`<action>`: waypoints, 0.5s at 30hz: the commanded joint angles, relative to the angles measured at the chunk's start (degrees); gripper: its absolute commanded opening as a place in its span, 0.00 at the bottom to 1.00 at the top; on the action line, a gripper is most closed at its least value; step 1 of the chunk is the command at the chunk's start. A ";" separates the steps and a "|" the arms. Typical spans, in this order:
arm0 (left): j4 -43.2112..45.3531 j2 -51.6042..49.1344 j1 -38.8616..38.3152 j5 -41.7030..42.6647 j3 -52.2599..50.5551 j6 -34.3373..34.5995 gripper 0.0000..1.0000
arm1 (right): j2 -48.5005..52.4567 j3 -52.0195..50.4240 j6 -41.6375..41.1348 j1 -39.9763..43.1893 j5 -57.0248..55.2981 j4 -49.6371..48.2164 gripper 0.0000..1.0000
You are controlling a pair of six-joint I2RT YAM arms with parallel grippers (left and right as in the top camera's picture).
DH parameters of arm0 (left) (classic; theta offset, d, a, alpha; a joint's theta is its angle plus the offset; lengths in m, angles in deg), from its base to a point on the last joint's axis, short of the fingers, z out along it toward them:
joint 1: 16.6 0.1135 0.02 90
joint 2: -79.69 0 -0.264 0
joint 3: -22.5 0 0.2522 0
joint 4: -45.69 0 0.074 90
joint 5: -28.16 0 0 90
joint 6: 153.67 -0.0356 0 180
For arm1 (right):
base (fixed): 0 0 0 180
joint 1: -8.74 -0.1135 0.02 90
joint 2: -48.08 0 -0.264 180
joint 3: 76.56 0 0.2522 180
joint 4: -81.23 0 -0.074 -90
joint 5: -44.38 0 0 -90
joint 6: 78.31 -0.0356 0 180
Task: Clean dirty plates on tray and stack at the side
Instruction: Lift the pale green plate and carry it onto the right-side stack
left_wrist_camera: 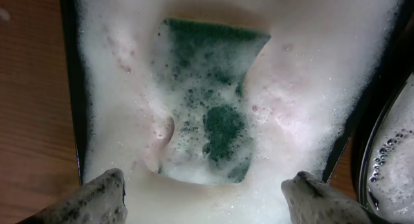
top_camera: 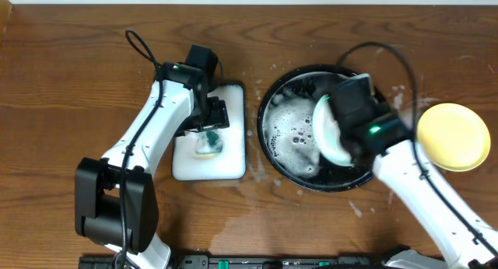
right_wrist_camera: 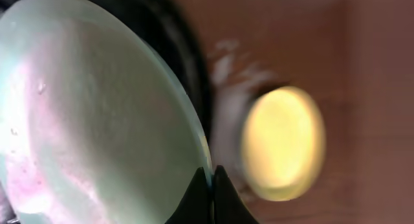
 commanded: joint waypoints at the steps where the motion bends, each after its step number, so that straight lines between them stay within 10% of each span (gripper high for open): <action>1: -0.13 -0.22 0.24 -0.76 0.22 -0.15 0.83 | -1.22 0.13 1.03 -8.61 -24.06 -0.63 0.01; 15: -0.13 -0.22 0.24 -0.76 0.22 -0.15 0.84 | -1.22 0.13 7.61 -20.92 -38.16 -2.14 0.01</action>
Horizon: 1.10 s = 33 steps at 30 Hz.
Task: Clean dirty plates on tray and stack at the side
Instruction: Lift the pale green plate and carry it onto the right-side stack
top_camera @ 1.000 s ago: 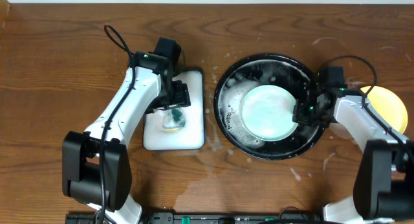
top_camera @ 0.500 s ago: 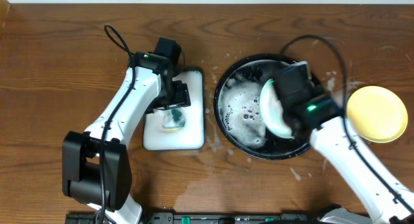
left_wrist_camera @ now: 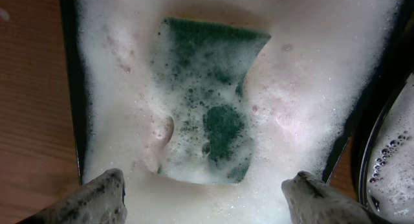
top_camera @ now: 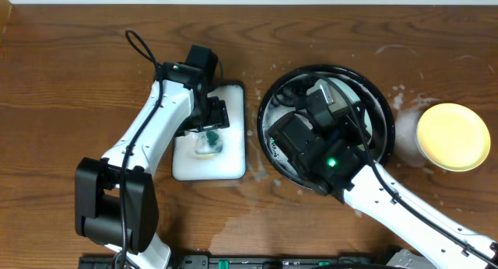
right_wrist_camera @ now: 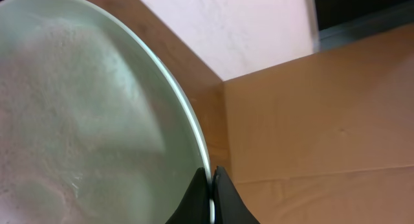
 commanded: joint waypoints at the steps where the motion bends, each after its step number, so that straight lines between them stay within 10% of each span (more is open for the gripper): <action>1: -0.17 -0.22 0.24 -0.74 0.22 -0.13 0.84 | -1.11 0.13 2.82 -1.27 -5.68 -1.11 0.01; 11: -0.17 -0.22 0.24 -0.74 0.22 -0.13 0.84 | -1.11 0.11 2.45 -0.83 -4.79 -4.00 0.01; 16: -0.17 -0.22 0.24 -0.74 0.22 -0.13 0.84 | -1.11 0.11 -7.13 6.64 15.85 -2.32 0.01; 25: -0.17 -0.22 0.24 -0.74 0.22 -0.13 0.84 | -0.90 0.11 -13.55 54.27 78.77 -4.35 0.01; 33: -0.17 -0.22 0.24 -0.74 0.22 -0.13 0.84 | 7.82 0.11 -13.66 88.13 84.63 -6.86 0.01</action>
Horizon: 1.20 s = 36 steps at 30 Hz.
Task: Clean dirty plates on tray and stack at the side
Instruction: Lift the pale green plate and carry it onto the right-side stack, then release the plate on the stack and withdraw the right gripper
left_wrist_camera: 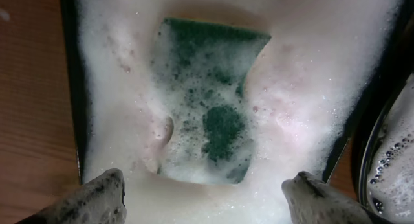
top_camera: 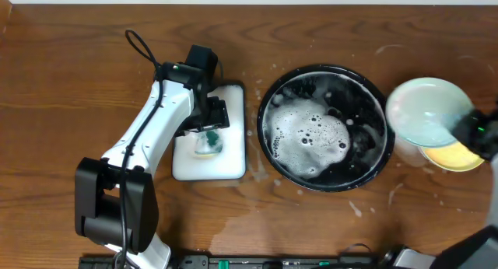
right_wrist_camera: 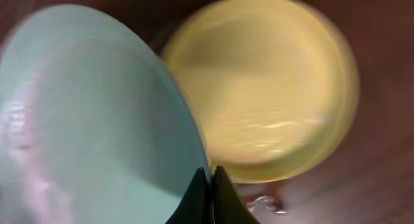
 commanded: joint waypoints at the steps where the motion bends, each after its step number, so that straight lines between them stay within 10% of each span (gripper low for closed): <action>1: -0.22 -0.22 0.24 -0.76 0.22 -0.13 0.84 | 6.16 0.15 -1.42 9.35 6.49 -1.95 0.01; 4: -0.22 -0.22 0.24 -0.76 0.22 -0.13 0.84 | 9.99 0.15 -2.29 13.03 8.66 -4.15 0.07; 6: -0.22 -0.22 0.24 -0.76 0.22 -0.13 0.84 | 11.52 0.15 -1.44 13.68 11.37 -4.85 0.51; 9: -0.22 -0.22 0.24 -0.76 0.22 -0.13 0.84 | 9.86 0.63 -1.20 13.40 14.34 -2.73 0.76; 18: -0.22 -0.22 0.24 -0.76 0.22 -0.13 0.84 | -17.03 1.03 8.04 -7.37 32.79 -2.25 0.77; 19: -0.22 -0.22 0.24 -0.76 0.22 -0.13 0.84 | -21.99 1.03 7.98 -13.07 30.21 -2.54 0.99; 24: -0.22 -0.22 0.24 -0.76 0.22 -0.13 0.84 | -31.58 1.03 7.82 -24.13 30.58 -2.62 0.99; 36: -0.22 -0.22 0.24 -0.76 0.22 -0.13 0.84 | -43.93 -2.27 13.99 -28.37 17.86 6.54 0.99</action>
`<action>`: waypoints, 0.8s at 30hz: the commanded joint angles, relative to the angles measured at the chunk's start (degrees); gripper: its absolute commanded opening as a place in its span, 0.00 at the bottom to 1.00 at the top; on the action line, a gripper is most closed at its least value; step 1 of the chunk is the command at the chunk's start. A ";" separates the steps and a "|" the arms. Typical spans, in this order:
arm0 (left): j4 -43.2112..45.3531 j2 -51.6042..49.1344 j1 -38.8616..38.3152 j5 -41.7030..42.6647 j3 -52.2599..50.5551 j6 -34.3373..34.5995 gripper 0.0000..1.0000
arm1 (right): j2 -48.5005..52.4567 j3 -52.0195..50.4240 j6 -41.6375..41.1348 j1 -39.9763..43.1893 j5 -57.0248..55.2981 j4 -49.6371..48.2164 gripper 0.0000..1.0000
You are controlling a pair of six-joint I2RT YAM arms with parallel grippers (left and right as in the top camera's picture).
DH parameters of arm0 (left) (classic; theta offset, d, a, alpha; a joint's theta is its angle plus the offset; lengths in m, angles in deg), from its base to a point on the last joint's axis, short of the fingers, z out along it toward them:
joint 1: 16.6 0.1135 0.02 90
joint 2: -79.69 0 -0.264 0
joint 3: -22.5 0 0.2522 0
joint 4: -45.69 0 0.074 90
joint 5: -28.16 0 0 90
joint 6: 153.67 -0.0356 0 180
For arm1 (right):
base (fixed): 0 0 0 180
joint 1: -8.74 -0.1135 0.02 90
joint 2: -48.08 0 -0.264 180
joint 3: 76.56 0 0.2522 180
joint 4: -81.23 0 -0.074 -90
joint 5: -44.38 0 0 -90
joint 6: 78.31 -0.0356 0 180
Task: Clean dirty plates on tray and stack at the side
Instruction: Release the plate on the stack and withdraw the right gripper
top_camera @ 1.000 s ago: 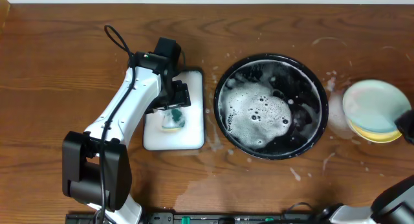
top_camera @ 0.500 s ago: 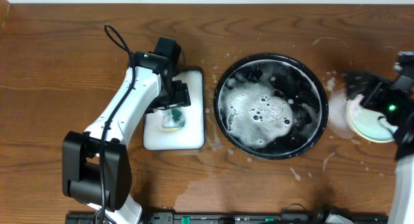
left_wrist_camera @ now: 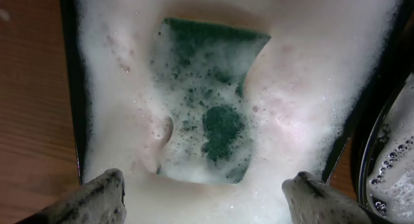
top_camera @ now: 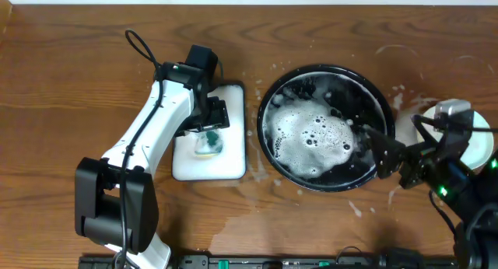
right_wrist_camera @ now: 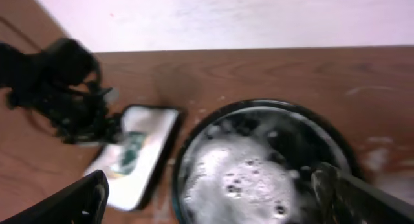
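Observation:
A pale green plate [top_camera: 484,148] lies at the table's right edge, mostly hidden under my right arm; the yellow plate is hidden. My right gripper [top_camera: 387,155] is open and empty, its fingertips at the right rim of the round black tray [top_camera: 264,113] of suds. In the right wrist view the gripper [right_wrist_camera: 213,198] faces that tray [right_wrist_camera: 187,153] with its fingers [right_wrist_camera: 71,201] wide apart. My left gripper [top_camera: 208,131] hangs open over the green sponge [left_wrist_camera: 210,120], which lies in foam in the small rectangular tray [top_camera: 233,168]. Its fingers [left_wrist_camera: 97,198] stand either side, not touching.
Foam splashes and water patches mark the wooden table around the round tray and near the front edge. The rectangular tray [right_wrist_camera: 139,156] sits just left of the round one. My left arm stretches from the front left to the sponge tray.
My right gripper was shut on the pale green plate above the yellow plate. Now it is open, the plate lies at the right edge, and the gripper points at the round tray.
My right gripper first held the pale green plate on edge in the sudsy round tray, and still held it there half a second later. Then it held the plate over the yellow plate at the right. Now the plate is let go. My left gripper stayed open over the sponge.

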 commanded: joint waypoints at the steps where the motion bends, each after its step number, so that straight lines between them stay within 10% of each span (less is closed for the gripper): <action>1: -0.20 -0.22 0.24 -0.74 0.22 -0.13 0.84 | -3.65 -5.62 3.96 -1.38 -9.31 -2.51 0.99; 13: -0.20 -0.22 0.24 -0.74 0.22 -0.13 0.84 | -30.12 -45.16 4.42 -10.58 -14.56 -27.63 0.99; 24: -0.22 -0.22 0.24 -0.74 0.22 -0.15 0.84 | -40.94 -60.98 4.42 -11.78 -17.73 -42.47 0.99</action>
